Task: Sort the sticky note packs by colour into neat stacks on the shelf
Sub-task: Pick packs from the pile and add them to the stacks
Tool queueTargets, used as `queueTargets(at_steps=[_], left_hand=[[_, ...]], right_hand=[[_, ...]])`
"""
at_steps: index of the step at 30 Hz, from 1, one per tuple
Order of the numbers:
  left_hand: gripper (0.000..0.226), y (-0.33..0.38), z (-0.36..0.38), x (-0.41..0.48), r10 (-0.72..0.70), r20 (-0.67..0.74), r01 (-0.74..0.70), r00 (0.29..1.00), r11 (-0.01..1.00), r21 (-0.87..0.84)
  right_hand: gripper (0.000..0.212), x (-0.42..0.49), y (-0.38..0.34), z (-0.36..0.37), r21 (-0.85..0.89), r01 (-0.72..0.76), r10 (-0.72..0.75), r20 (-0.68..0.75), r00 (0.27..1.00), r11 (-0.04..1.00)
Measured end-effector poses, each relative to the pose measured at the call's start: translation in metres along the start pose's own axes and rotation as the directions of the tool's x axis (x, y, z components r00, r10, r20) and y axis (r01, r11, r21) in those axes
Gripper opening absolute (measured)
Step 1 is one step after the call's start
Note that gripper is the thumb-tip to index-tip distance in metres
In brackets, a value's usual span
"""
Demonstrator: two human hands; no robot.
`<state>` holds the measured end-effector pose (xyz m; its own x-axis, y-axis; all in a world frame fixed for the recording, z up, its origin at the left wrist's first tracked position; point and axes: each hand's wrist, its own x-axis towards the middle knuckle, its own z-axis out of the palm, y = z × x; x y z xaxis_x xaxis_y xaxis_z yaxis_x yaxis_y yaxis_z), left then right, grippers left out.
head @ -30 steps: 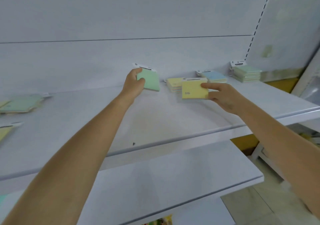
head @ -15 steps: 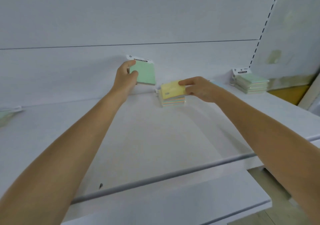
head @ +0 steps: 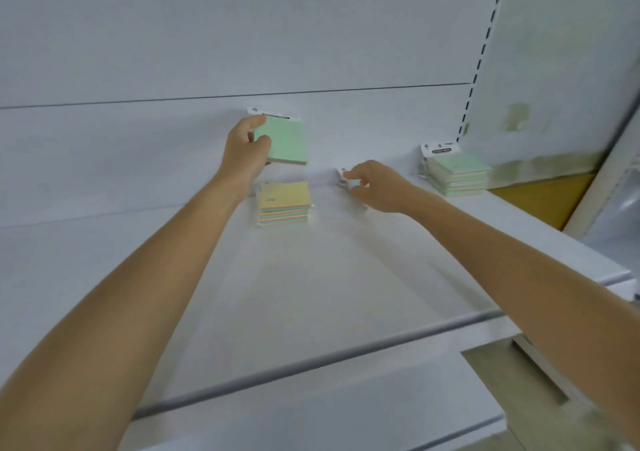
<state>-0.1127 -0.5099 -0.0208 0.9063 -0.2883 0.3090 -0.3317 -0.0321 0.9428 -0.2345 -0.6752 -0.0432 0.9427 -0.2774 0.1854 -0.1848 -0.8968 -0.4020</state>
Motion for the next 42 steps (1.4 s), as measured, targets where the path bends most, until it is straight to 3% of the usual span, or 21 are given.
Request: queueTargets(at_steps=[9, 13, 16, 23, 26, 29, 32, 36, 42], left_hand=[[0.046, 0.019, 0.169, -0.017, -0.048, 0.130, 0.057, 0.990, 0.996, -0.068], [0.047, 0.026, 0.225, -0.024, -0.091, 0.157, 0.106, 0.983, 0.990, -0.089], [0.049, 0.029, 0.254, -0.021, -0.101, 0.174, 0.117, 0.980, 0.990, -0.085], [0.054, 0.028, 0.296, -0.010, -0.128, 0.255, 0.114, 0.959, 0.991, 0.066], [0.049, 0.025, 0.306, -0.010, -0.113, 0.284, 0.041, 0.952, 0.968, 0.246], [0.038, 0.018, 0.310, -0.011, -0.060, 0.315, -0.112, 0.947, 0.858, 0.502], [0.023, 0.011, 0.308, -0.012, -0.054, 0.359, -0.193, 0.932, 0.764, 0.616], [0.034, 0.009, 0.309, -0.018, 0.003, 0.321, -0.242, 0.947, 0.663, 0.708], [0.041, 0.010, 0.284, -0.034, 0.205, 0.373, -0.425, 0.905, 0.398, 0.813]], right_hand=[[0.041, -0.069, 0.147, -0.058, -0.177, -0.092, 0.100, 0.036, 0.994, 0.980], [0.049, -0.086, 0.181, -0.055, -0.269, -0.129, 0.157, 0.084, 0.984, 0.954], [0.055, -0.091, 0.188, -0.051, -0.229, -0.145, 0.166, 0.076, 0.983, 0.962], [0.056, -0.087, 0.196, -0.046, -0.194, -0.138, 0.148, 0.038, 0.988, 0.971], [0.056, -0.085, 0.198, -0.045, -0.181, -0.130, 0.137, 0.030, 0.990, 0.975], [0.056, -0.084, 0.199, -0.045, -0.178, -0.128, 0.135, 0.027, 0.990, 0.976], [0.055, -0.084, 0.199, -0.045, -0.178, -0.127, 0.134, 0.025, 0.991, 0.976], [0.055, -0.085, 0.200, -0.045, -0.179, -0.114, 0.122, 0.034, 0.992, 0.977], [0.055, -0.086, 0.199, -0.045, -0.228, -0.095, 0.109, 0.049, 0.993, 0.969]])
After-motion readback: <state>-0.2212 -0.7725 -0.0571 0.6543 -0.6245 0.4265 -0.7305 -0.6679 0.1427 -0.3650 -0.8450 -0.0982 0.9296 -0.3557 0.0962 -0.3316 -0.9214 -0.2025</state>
